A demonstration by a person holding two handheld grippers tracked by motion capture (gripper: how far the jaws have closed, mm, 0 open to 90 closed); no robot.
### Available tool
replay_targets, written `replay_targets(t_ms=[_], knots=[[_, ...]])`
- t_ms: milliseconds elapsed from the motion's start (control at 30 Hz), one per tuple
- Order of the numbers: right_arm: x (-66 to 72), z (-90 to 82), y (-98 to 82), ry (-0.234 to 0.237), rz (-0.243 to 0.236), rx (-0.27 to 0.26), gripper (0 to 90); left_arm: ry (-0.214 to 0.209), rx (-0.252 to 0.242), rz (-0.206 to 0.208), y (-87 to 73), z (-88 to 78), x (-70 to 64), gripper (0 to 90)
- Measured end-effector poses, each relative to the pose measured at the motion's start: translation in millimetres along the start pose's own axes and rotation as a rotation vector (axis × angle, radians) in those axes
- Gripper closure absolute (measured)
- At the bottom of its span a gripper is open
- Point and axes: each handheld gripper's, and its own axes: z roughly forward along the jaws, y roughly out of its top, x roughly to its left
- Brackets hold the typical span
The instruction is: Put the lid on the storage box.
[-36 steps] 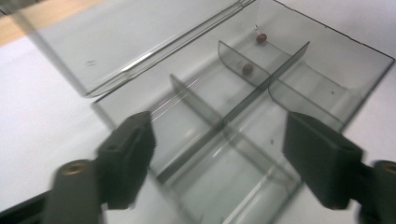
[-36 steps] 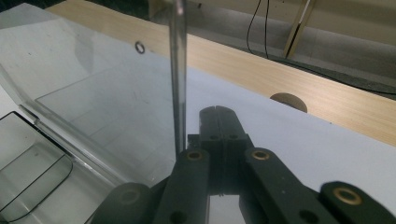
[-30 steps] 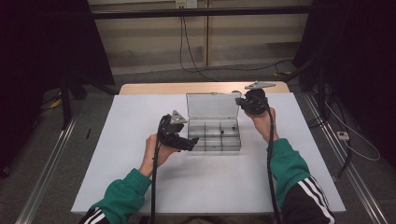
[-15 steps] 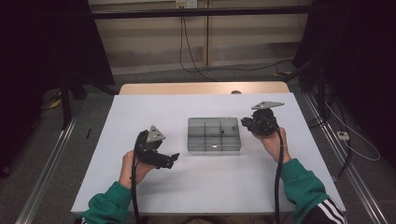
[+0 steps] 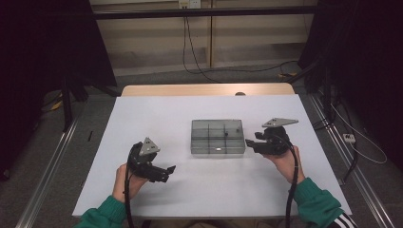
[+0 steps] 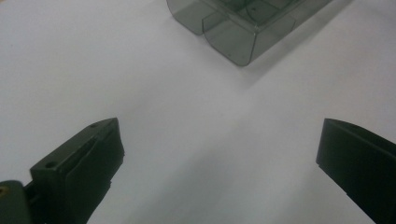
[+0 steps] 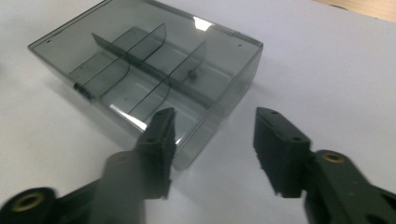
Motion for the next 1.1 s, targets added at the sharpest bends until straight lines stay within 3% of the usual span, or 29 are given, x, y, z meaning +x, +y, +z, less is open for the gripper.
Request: replay_targets(t_ms=[133, 367, 733, 1100], knots=[[6.1, -8.5, -6.1, 0.014, -0.024, 0.007, 27.9, 0.005, 0.002, 0.003, -4.5, -4.9, -0.5, 0.0], [15.9, -22.5, -18.2, 0.071, -0.043, 0.010, 13.8, 0.018, 0.000, 0.006, -13.8, -12.6, -1.1, 0.0], [35.0, -36.8, -43.7, 0.098, -0.070, 0.029, 3.7, 0.045, -0.010, 0.016, -28.3, -24.5, -5.3, 0.0], [52.8, -46.1, -66.2, 0.115, -0.115, 0.068, 0.0, 0.050, -0.003, 0.020, -45.9, -34.9, -12.0, 0.0]])
